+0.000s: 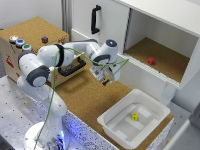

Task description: Store the yellow object in the box

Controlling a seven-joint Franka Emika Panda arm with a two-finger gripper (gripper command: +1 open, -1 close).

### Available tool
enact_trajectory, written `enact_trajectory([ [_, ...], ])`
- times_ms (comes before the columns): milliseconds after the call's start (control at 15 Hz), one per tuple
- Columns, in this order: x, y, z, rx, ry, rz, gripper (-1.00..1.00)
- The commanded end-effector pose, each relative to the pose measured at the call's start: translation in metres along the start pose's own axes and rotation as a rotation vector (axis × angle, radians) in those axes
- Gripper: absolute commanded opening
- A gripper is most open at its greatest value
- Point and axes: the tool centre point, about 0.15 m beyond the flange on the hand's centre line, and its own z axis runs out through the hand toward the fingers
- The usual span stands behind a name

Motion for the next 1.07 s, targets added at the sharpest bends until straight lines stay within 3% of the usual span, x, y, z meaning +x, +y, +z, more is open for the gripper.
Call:
enact_trajectory([
  [0,-0.026,-0.04,0.025,-0.027,0.055,-0.112,1.0],
  [867,-0.026,-0.04,0.025,-0.027,0.055,-0.112,1.0],
  [933,-0.017,-0.036,0.018,-0.003,-0.005,-0.1,1.0],
  [1000,-0.023,-0.052,0.016,-0.004,-0.008,-0.1,1.0],
])
